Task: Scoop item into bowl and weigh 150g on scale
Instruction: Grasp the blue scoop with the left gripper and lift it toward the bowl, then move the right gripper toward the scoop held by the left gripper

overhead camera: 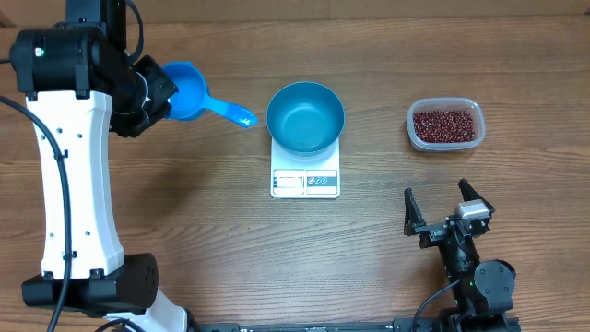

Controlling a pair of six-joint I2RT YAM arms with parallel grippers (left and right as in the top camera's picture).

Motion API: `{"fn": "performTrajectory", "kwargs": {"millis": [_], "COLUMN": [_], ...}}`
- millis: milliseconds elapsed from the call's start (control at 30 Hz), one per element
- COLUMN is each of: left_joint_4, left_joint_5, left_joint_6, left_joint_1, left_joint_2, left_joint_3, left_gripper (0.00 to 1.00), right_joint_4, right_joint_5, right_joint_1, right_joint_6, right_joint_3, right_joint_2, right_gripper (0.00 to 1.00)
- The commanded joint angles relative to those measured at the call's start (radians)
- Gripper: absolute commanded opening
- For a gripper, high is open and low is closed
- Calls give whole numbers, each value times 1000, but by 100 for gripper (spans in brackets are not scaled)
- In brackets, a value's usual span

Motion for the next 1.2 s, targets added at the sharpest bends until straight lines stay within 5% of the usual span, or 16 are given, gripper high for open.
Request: {"fn": "performTrajectory", "kwargs": {"millis": [0, 900, 1167], "left_joint_4": [-2, -2, -2], "left_joint_5": [137, 141, 136], "left_joint_6": [31, 26, 26], "left_joint_1": [-13, -238, -283], "left_joint_2": [-1, 0, 0], "left_joint_3": [-3, -21, -21], "left_gripper": [5, 4, 4], "right_joint_4": [5, 13, 261], "right_joint_5": [1, 18, 39], "right_joint_1": [2, 2, 2], "right_joint_6": [2, -10, -8], "right_joint_3": [-11, -11, -9], "right_joint_2": [-9, -9, -9], "right_gripper": [100, 100, 100]}}
